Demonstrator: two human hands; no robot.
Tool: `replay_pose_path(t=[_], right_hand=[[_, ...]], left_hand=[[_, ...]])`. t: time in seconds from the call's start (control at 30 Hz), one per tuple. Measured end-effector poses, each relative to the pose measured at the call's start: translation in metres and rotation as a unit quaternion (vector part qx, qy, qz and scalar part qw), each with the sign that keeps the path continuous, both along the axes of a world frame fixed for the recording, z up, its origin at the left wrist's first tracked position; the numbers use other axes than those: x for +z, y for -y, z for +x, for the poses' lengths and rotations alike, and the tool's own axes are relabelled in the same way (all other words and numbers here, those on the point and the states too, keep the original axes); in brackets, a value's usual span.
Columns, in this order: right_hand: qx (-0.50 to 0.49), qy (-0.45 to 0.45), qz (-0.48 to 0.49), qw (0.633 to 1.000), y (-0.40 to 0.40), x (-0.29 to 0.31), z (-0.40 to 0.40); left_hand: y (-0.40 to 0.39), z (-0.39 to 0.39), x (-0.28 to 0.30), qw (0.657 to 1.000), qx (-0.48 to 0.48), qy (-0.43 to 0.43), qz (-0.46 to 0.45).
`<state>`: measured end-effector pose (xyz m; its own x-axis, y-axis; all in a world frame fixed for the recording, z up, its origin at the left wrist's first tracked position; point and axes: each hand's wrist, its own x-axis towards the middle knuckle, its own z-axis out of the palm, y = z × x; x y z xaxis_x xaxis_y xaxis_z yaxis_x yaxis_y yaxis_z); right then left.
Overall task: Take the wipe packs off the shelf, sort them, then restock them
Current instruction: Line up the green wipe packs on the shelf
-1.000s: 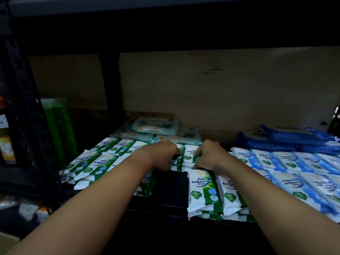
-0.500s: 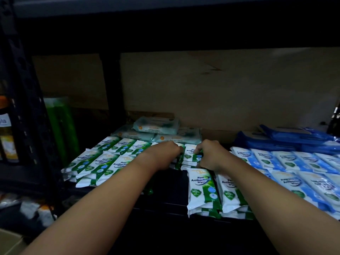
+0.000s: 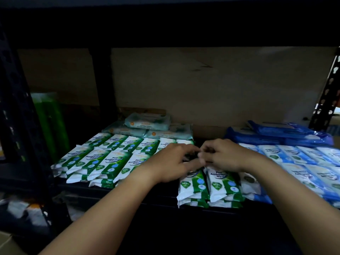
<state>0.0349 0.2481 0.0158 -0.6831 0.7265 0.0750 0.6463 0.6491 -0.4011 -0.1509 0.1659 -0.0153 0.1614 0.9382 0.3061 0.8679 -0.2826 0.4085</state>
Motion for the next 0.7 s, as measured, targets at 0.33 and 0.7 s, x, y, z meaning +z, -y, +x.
replay_pose_path(t=[0.33, 0.7], right_hand=[[0.063, 0.214, -0.127, 0.966, 0.012, -0.004, 0.036], [0.071, 0.106, -0.051, 0.991, 0.043, -0.022, -0.005]], left_hand=[[0.014, 0.019, 0.020, 0.969, -0.061, -0.108, -0.213], [0.028, -0.012, 0.030, 0.944, 0.000, -0.234, -0.232]])
